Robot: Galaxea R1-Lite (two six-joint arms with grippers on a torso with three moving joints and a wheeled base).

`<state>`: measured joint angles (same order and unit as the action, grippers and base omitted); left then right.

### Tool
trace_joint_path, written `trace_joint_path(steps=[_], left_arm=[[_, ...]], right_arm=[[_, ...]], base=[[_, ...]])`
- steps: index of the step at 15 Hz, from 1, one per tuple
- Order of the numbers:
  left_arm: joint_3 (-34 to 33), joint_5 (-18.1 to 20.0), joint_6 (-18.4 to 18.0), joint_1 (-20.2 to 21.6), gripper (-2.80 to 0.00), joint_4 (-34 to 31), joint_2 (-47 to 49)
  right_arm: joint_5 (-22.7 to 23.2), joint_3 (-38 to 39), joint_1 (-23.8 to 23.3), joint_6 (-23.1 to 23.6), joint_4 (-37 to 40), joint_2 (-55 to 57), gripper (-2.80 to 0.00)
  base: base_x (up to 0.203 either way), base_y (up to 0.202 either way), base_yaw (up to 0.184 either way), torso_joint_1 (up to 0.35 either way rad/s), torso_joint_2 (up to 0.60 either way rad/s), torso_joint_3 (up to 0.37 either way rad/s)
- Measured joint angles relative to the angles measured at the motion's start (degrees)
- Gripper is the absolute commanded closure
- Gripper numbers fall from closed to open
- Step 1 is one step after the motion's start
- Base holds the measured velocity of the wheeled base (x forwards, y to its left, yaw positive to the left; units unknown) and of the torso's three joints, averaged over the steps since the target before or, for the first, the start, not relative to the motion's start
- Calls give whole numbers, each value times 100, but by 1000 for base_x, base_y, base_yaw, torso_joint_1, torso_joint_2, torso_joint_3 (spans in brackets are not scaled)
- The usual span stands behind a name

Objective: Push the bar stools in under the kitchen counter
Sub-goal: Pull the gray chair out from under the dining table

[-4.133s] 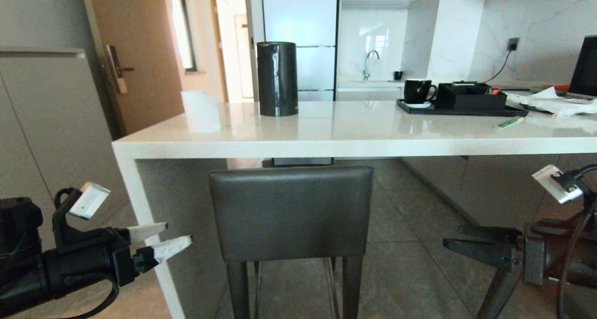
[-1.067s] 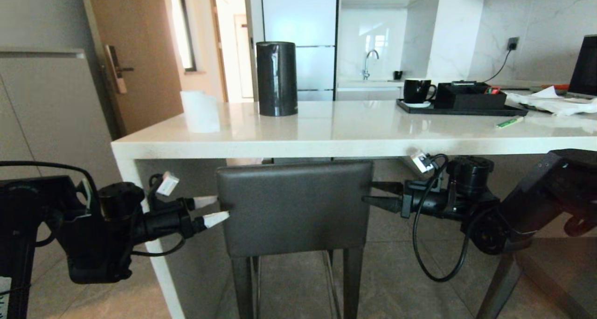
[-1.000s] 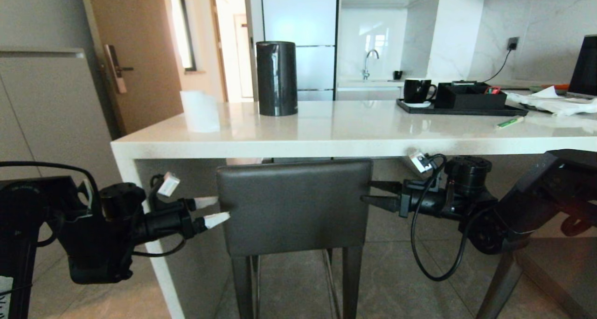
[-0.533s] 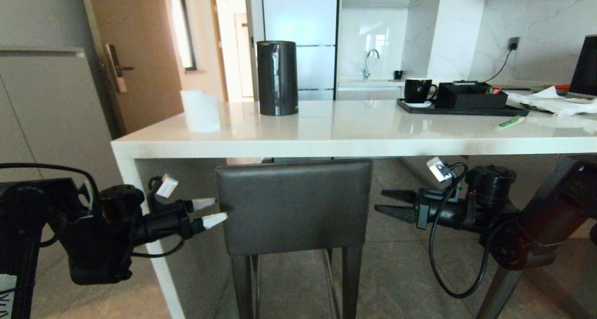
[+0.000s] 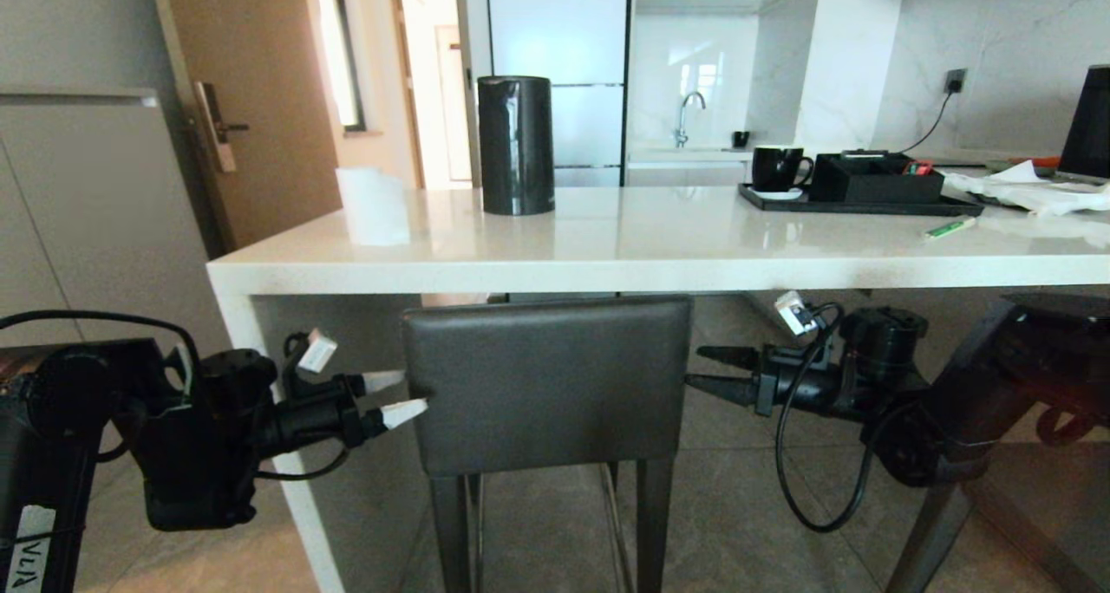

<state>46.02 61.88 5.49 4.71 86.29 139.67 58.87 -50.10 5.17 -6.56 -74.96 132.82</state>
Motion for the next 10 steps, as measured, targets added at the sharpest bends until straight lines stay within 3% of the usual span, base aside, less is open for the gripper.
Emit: trace_joint_path(steps=[10], left_arm=[[651, 0, 239, -177, -280, 3, 396]], right_arm=[[-53, -1857, 179, -267, -170, 1502, -280]], base=[[0, 0, 0, 0, 0, 0]])
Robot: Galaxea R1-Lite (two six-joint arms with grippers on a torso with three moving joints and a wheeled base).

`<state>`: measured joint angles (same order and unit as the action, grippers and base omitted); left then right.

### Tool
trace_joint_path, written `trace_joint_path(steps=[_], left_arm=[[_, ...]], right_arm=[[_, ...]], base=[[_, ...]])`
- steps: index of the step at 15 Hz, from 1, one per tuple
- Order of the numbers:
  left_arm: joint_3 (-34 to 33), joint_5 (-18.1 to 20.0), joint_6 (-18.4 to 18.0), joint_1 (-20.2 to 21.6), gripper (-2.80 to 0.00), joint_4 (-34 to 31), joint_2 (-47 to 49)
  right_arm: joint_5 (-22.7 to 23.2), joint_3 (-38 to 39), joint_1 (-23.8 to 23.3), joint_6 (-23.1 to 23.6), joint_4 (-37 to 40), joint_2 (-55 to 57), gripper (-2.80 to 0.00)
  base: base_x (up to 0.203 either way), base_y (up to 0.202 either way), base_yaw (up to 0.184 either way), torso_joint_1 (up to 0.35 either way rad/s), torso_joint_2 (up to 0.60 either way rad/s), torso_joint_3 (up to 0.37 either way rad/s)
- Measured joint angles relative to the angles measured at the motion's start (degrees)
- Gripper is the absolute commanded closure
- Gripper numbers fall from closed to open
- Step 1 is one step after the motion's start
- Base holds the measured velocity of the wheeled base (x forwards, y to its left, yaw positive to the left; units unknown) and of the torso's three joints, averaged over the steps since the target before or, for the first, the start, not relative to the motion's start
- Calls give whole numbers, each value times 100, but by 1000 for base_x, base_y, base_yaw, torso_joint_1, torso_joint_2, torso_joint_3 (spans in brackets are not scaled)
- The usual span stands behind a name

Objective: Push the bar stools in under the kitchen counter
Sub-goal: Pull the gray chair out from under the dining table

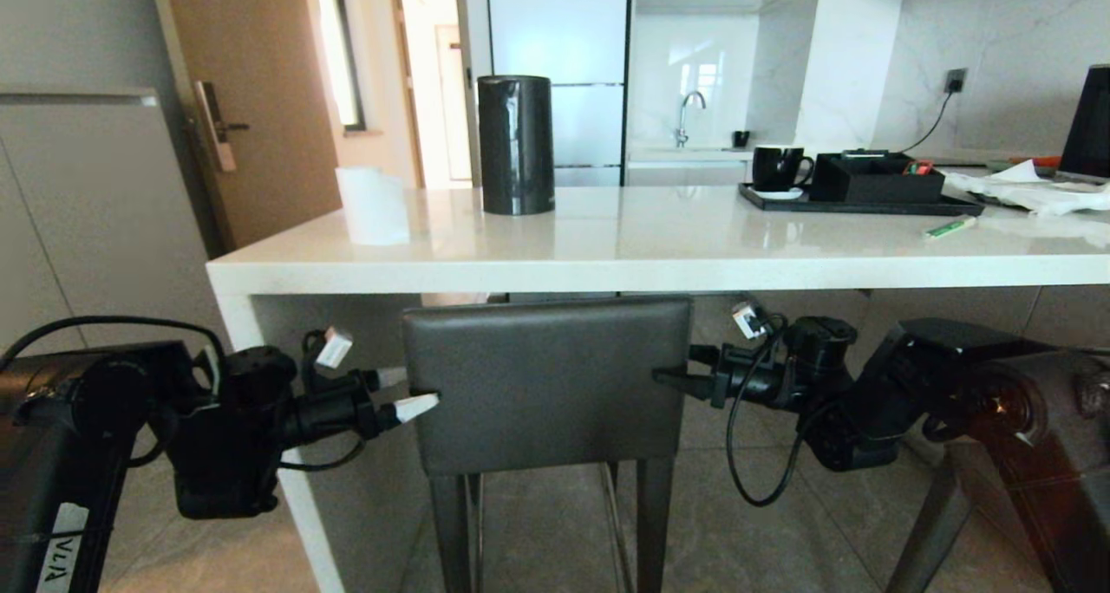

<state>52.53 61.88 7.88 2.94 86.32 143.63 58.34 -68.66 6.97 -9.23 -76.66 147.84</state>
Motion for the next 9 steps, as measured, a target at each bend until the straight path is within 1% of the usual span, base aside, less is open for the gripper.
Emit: trace_joint_path(steps=[4, 9], left_arm=[[320, -14, 105, -157, -280, -16, 130], [192, 0, 105, -324, -280, 26, 96]], right_arm=[[57, -173, 216, -27, -12, 133, -280], [64, -15, 515, -19, -92, 127, -280]], base=[[0, 0, 0, 0, 0, 0], [0, 0, 0, 0, 0, 0]])
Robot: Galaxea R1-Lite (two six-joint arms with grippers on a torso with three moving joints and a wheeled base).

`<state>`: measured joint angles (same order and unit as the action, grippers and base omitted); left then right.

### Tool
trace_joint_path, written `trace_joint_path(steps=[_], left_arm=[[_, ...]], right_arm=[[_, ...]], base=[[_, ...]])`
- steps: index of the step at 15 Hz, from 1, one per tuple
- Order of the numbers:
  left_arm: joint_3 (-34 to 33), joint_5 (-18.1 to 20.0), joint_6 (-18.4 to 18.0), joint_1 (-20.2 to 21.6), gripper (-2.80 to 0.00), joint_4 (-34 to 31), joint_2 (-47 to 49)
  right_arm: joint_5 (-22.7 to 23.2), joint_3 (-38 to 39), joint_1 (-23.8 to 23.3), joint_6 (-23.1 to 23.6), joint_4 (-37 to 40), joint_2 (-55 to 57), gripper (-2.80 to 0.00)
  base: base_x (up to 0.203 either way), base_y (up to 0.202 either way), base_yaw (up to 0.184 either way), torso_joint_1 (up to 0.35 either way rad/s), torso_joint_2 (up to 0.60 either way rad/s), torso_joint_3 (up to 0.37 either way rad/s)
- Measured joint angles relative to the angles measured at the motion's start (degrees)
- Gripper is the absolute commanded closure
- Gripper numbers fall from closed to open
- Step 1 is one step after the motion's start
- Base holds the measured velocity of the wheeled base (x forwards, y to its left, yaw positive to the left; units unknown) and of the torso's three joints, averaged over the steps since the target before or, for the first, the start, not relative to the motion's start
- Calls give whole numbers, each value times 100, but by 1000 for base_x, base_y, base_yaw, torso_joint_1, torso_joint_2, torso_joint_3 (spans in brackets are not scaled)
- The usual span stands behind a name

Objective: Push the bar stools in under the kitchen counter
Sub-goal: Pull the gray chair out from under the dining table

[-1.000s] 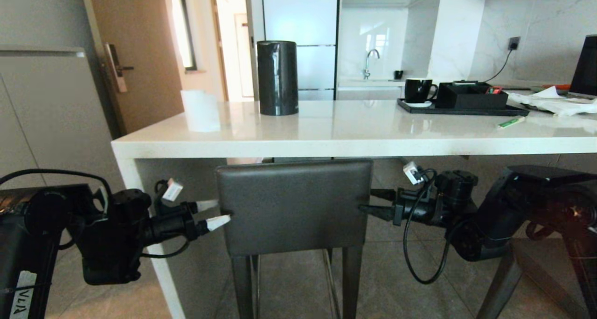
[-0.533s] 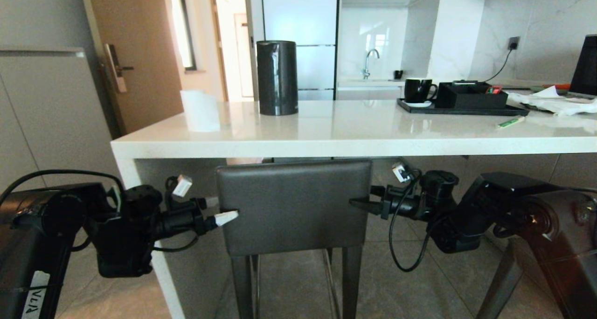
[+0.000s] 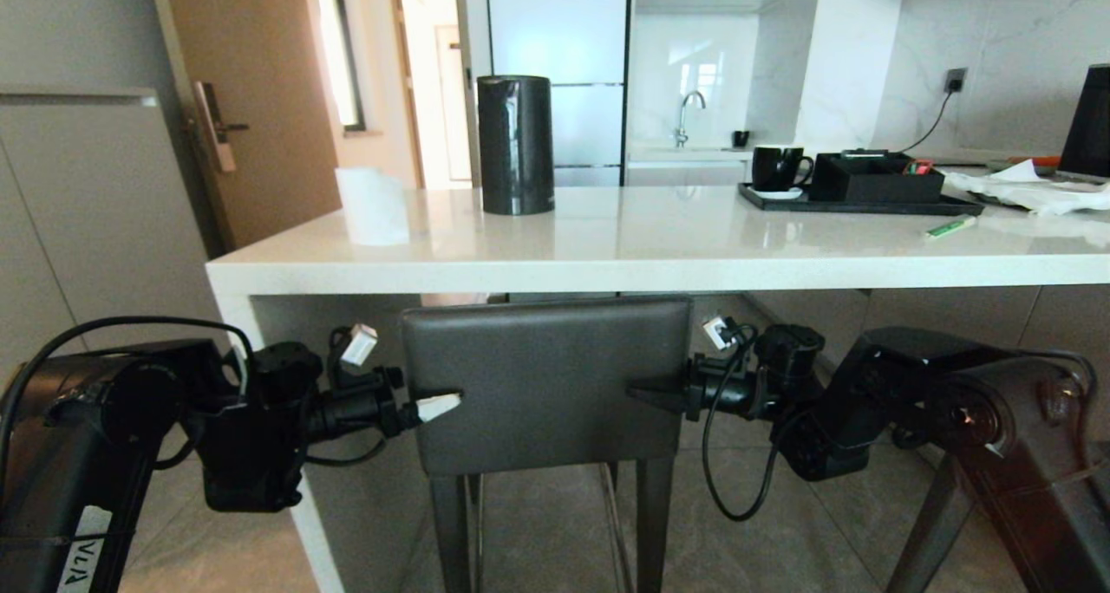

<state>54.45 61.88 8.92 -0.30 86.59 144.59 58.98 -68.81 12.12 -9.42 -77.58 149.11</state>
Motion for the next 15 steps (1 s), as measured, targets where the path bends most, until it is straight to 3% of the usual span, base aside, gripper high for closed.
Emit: trace_joint_path(steps=[7, 15], left_arm=[[-610, 2, -16, -83, -280, 63, -83], [-802, -4, -19, -130, -280, 48, -256]], right_arm=[[0, 442, 151, -8, -222, -161, -280], [-11, 644, 266, -38, -243, -352, -280]], base=[[0, 0, 0, 0, 0, 0], [0, 0, 0, 0, 0, 0]])
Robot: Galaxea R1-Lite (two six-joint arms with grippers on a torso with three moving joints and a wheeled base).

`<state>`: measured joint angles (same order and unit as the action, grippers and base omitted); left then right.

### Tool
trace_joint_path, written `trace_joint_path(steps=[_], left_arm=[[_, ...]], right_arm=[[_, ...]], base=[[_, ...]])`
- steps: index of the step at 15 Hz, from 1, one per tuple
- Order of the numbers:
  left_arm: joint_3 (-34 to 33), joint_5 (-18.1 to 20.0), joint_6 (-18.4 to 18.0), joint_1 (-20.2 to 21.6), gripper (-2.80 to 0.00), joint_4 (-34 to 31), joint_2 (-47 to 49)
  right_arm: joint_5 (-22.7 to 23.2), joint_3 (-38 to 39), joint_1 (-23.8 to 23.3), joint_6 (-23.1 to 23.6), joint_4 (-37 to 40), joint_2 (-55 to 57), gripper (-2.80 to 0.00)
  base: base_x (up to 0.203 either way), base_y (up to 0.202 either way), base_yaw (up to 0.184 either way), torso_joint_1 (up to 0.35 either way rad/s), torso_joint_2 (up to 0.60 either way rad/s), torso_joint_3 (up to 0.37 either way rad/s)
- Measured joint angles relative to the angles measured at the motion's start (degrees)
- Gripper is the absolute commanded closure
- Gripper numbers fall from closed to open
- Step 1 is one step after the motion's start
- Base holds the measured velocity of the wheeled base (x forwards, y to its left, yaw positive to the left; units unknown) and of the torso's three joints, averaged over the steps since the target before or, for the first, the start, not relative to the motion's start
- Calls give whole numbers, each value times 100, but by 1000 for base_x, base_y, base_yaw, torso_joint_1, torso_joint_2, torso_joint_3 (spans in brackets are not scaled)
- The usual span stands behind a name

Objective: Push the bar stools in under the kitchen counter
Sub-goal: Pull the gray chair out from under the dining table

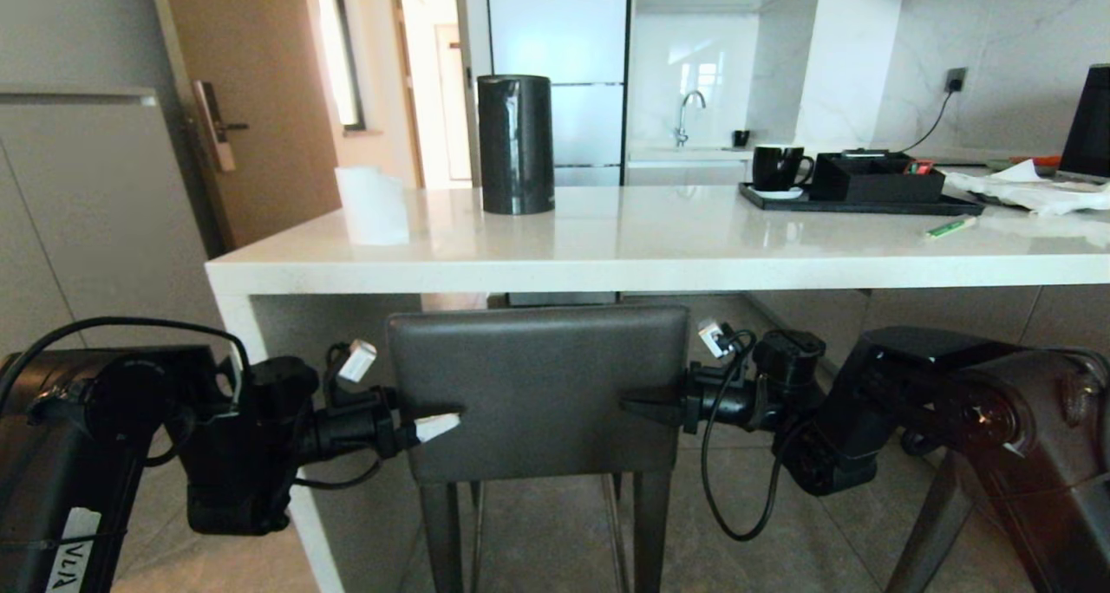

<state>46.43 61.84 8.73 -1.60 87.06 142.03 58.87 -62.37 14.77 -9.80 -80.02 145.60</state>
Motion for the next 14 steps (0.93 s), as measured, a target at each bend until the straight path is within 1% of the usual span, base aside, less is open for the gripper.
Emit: trace_joint_path(steps=[6, 9, 11, 14], left_arm=[[-51, -35, 37, -77, -280, 5, -59], [-63, -113, 330, -94, -280, 0, -136], [-62, -195, 340, -88, -280, 6, -176], [-49, -212, 323, -82, -280, 12, -184]], right_arm=[[-21, 51, 31, 1, -33, -25, -280], [-22, 82, 24, 0, -63, -26, -280], [-29, 85, 24, 2, -70, -26, -280], [-30, 85, 22, 2, -68, -25, -280]], base=[[0, 0, 0, 0, 0, 0], [0, 0, 0, 0, 0, 0], [0, 0, 0, 0, 0, 0], [0, 0, 0, 0, 0, 0]])
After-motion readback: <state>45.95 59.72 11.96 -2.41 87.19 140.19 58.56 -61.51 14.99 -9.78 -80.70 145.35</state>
